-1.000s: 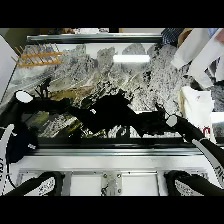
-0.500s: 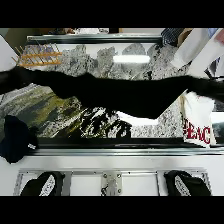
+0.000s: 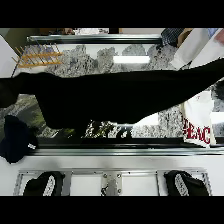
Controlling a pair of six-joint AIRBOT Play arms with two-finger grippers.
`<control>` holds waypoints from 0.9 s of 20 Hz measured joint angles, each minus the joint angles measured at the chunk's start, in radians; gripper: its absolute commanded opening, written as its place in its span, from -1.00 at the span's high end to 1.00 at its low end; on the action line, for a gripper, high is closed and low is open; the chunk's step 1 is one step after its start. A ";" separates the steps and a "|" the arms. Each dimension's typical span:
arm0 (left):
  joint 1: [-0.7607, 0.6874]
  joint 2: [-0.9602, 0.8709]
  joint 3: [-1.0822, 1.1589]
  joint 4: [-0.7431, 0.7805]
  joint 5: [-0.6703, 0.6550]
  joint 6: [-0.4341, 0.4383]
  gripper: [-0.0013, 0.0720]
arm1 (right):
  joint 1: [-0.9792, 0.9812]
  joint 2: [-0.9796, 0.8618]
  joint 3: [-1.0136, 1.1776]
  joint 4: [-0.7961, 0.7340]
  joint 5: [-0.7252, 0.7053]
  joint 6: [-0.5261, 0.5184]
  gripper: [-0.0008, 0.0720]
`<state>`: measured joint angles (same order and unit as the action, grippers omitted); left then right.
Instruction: Fold the clothes and pants, and hang the long-sleeved shirts on hangers.
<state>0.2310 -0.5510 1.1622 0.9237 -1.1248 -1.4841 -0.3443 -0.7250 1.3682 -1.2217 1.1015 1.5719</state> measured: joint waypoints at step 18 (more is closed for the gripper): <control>-0.111 -0.597 -0.249 0.001 0.152 0.018 0.94 | 0.175 -0.558 -0.130 -0.134 0.014 -0.013 -0.82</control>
<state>0.1196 -1.1484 0.9127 0.9245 -0.9730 -1.4658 -0.1692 -1.2827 1.2385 -1.3552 1.1156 1.5593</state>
